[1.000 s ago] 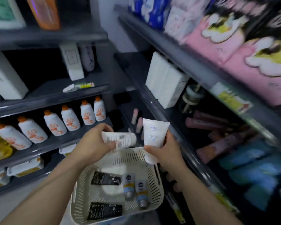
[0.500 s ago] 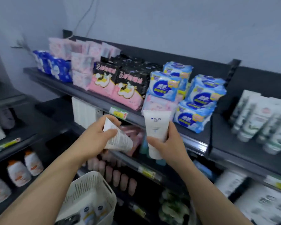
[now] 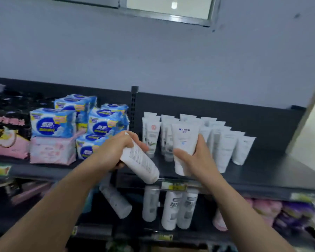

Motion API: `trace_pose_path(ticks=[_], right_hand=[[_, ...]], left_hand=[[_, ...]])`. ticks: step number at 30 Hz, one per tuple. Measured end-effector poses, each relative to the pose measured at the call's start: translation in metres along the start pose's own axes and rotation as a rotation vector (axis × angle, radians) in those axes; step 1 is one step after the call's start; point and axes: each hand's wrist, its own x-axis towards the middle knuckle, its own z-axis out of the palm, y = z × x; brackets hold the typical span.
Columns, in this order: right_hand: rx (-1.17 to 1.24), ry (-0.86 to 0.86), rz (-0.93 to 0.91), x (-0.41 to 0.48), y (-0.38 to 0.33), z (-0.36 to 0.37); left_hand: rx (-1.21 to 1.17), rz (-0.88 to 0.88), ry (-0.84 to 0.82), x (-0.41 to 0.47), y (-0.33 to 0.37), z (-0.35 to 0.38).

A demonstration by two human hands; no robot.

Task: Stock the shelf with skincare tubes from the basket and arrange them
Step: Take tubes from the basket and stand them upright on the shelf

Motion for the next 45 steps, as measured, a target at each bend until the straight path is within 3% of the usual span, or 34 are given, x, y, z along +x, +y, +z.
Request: trace_pose_path(ticks=[10,16,20,28,45], right_hand=[[-0.108,0.233,-0.023,0.049,0.065,-0.209],[-0.143,0.268,0.019,0.065,0.107,-0.288],[-0.127,0.280,0.075,0.074,0.133,-0.327],[-0.064,0.265,0.161,0.080,0.174,-0.358],[0.126,0.121,0.223,0.083,0.196,-0.349]], left_hand=[[-0.188,-0.041,-0.313,0.086,0.030,0.206],[-0.310,-0.114,-0.374,0.129,0.022,0.315],[-0.297,-0.102,-0.277,0.155,0.016,0.367],[0.113,0.065,0.058,0.193,-0.009,0.416],[0.380,0.130,0.158,0.231,-0.026,0.419]])
